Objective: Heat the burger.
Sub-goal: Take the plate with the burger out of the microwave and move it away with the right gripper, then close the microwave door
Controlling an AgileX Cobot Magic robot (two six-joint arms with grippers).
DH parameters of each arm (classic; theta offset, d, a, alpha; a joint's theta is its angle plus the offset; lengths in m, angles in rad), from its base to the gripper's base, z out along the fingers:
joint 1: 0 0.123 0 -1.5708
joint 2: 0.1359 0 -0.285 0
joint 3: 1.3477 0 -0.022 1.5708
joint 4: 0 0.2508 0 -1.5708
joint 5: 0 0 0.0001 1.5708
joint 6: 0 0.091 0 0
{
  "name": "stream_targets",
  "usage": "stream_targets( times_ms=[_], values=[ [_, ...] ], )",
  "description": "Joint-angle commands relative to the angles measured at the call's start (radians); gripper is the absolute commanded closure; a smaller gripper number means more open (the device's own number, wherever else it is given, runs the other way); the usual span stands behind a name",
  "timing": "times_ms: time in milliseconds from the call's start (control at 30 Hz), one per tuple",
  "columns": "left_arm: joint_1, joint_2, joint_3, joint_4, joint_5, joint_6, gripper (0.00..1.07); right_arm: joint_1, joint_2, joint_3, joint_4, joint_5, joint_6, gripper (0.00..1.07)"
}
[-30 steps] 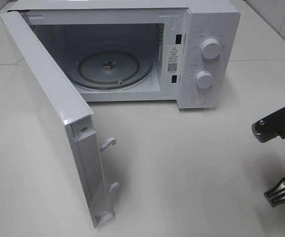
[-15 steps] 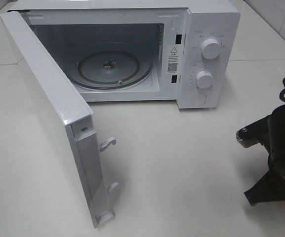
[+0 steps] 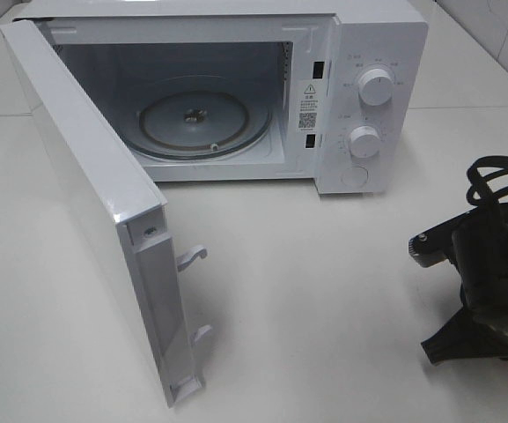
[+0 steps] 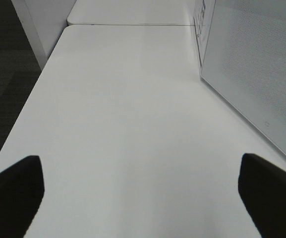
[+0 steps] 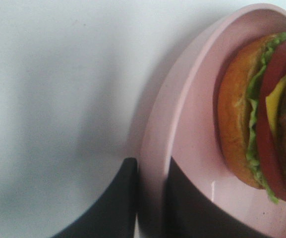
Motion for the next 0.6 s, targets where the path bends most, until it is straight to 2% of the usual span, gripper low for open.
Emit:
stream_targets(
  times_ms=[33,67,133,233,300,500,600],
  values=[
    [0.002,-0.015,0.003,-0.003,-0.014,-0.003,0.06,-0.005,0.001,-0.009,-0.040,0.041,0.006,0.95],
    [0.002,-0.015,0.003,-0.003,-0.014,-0.003,0.06,-0.005,0.001,-0.009,-0.040,0.041,0.006,0.95],
    [0.002,-0.015,0.003,-0.003,-0.014,-0.003,0.06,-0.005,0.001,-0.009,-0.043,0.041,-0.003,0.85],
    [0.002,-0.015,0.003,-0.003,-0.014,-0.003,0.06,-0.005,0.001,-0.009,-0.043,0.041,-0.008,0.81],
    [0.002,-0.015,0.003,-0.003,-0.014,-0.003,0.06,-0.005,-0.002,-0.009,-0.037,0.041,-0.026,0.64],
    [0.002,-0.015,0.003,-0.003,-0.014,-0.003,0.06,-0.004,-0.045,-0.009,-0.014,0.041,-0.061,0.55],
    [0.002,-0.015,0.003,-0.003,-0.014,-0.003,0.06,-0.004,-0.138,-0.009,0.028,0.009,-0.140,0.52]
  ],
)
